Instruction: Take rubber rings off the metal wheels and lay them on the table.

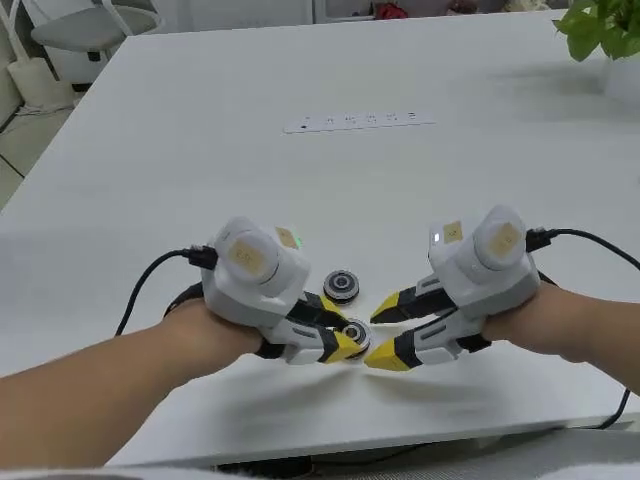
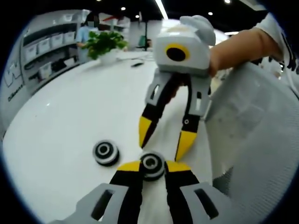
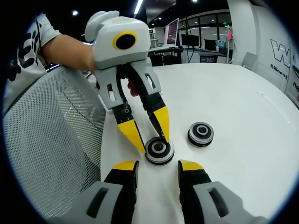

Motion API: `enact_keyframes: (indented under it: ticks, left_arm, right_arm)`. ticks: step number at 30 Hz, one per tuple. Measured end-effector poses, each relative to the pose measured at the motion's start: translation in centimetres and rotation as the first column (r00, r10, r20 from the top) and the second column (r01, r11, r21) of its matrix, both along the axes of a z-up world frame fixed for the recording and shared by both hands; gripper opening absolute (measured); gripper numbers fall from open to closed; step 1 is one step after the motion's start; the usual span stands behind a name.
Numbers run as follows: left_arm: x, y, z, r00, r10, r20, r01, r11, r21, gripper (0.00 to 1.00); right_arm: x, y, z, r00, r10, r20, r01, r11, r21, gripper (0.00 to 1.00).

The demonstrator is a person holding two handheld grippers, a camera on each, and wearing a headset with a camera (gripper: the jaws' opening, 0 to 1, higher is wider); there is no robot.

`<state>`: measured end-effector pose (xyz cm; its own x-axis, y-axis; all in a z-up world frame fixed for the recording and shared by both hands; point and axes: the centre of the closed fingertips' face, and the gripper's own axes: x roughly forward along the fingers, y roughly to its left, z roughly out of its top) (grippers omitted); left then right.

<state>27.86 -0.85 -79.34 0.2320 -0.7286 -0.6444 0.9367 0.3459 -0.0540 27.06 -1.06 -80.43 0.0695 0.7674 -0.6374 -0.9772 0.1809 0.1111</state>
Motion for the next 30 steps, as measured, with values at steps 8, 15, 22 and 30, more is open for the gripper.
enact_keyframes:
  ticks: [8, 15, 22, 30]
  left_arm:
    - [0.2, 0.1, -0.1, 0.999, 0.012, 0.048, -0.013, 1.000, 0.008, 0.14]
    - [0.2, 0.2, 0.0, 0.996, 0.025, 0.081, -0.025, 1.000, -0.002, 0.14]
    - [0.3, 0.3, 0.0, 0.995, 0.035, 0.096, -0.034, 0.999, -0.014, 0.13]
    - [0.3, 0.3, -0.1, 0.993, 0.041, 0.111, -0.039, 0.999, -0.017, 0.13]
  right_arm:
    - [-0.1, 0.2, 0.0, 1.000, -0.001, -0.001, 0.001, 1.000, 0.002, 0.32]
    - [-0.1, 0.5, -0.1, 1.000, -0.016, 0.010, 0.016, 1.000, 0.006, 0.31]
    - [0.2, 0.7, -0.1, 0.999, -0.045, 0.009, 0.045, 0.999, 0.024, 0.31]
    - [-0.1, 1.1, -0.6, 0.998, -0.065, 0.005, 0.065, 0.997, 0.033, 0.30]
